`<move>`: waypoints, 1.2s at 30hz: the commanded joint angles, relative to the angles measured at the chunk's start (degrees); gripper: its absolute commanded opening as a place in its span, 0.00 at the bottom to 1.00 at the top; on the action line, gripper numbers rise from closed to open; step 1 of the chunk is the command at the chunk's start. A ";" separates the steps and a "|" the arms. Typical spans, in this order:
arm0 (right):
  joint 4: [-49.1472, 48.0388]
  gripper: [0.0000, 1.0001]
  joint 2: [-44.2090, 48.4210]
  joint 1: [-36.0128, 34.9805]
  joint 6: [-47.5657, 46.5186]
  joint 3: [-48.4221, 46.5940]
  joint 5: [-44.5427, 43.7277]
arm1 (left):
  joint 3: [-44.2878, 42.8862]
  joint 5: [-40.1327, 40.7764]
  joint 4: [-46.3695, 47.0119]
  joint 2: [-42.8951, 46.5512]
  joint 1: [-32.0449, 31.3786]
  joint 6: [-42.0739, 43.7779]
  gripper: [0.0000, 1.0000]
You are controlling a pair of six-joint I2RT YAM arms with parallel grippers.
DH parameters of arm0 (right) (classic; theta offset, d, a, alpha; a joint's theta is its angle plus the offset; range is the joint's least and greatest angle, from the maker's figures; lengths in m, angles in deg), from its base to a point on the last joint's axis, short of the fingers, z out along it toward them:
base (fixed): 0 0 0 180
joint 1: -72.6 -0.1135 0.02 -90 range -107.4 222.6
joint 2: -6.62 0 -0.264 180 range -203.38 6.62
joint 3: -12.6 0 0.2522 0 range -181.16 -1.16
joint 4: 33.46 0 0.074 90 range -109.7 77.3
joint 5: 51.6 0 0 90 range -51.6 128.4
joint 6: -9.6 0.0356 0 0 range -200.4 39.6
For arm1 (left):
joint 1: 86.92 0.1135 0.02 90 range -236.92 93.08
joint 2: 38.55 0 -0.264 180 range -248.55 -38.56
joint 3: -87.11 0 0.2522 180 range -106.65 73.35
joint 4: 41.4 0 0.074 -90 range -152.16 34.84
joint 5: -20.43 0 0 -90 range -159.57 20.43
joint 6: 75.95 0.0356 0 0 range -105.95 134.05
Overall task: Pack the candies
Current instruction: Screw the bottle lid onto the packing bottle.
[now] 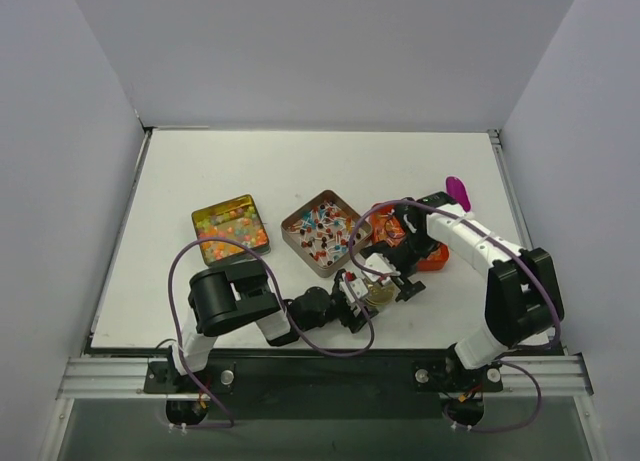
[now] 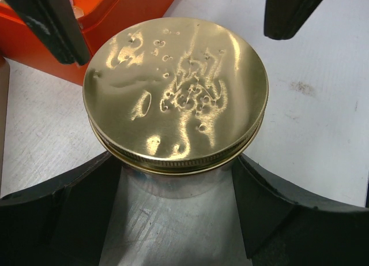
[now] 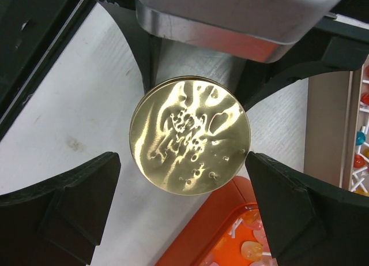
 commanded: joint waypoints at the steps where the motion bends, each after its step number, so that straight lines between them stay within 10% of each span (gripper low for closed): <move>1: 1.79 1.00 -0.81 -0.92 -6.65 -2.20 0.40 | 3.14 -0.27 -25.96 -5.81 -0.24 1.29 0.00; 21: 0.64 1.00 -6.08 -3.21 -4.28 -3.51 -4.09 | 2.96 -1.24 -26.05 -6.08 0.46 0.41 0.00; 28: -1.54 0.68 -6.00 -3.47 8.71 -2.03 -4.45 | 3.05 -1.24 -26.13 -5.73 0.46 0.41 0.00; 36: -6.03 0.63 -0.12 -6.19 29.45 9.22 -5.32 | 3.40 -0.63 -25.34 -5.38 0.37 0.50 0.00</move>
